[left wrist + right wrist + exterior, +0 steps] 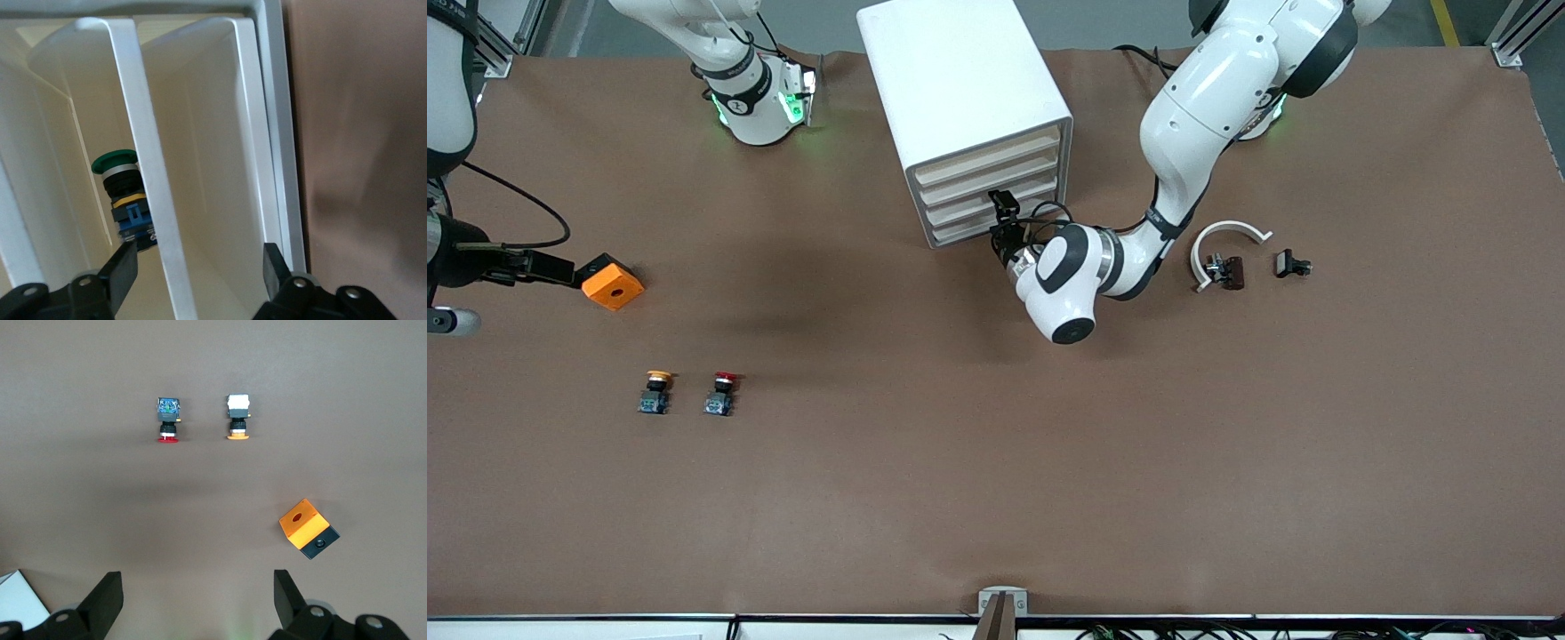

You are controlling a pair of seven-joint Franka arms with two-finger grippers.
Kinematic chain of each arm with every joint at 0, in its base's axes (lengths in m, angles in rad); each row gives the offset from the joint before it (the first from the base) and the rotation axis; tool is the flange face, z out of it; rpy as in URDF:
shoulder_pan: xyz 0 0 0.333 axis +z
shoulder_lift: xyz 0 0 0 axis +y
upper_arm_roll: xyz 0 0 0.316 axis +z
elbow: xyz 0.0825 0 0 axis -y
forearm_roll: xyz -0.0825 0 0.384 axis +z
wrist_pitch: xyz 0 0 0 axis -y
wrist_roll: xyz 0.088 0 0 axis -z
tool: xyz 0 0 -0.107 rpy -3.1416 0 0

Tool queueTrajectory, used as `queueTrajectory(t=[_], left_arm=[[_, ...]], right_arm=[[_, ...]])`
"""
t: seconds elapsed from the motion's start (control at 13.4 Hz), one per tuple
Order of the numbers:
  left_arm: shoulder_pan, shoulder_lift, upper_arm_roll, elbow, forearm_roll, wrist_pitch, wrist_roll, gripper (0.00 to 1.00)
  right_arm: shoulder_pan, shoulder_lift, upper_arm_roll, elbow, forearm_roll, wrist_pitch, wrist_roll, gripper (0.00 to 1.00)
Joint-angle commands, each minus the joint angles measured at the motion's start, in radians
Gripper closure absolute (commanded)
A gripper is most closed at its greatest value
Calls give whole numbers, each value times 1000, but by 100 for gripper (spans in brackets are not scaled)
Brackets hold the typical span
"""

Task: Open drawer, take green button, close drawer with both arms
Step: 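Grasp the drawer front with the left gripper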

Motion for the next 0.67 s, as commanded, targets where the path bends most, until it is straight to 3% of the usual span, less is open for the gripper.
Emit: queueTrajectory(t=[0.0,0.15,0.37,0.6], left_arm=[[-5,9,7,20,-22,-18,-47,28],[-5,9,6,18,-22,-36,-56,34],[-14,9,4,18,-22,-63,-70,36],[-17,6,4,20,-22,-96,-76,72]], right_arm=[[-12,-1,12,22,-9,-11,0,0],[-17,-1,12,16,5,-7,8,0],[-9,-2,12,13,8,-5,11,0],[14,-5,18,13,8,-23,151,0]])
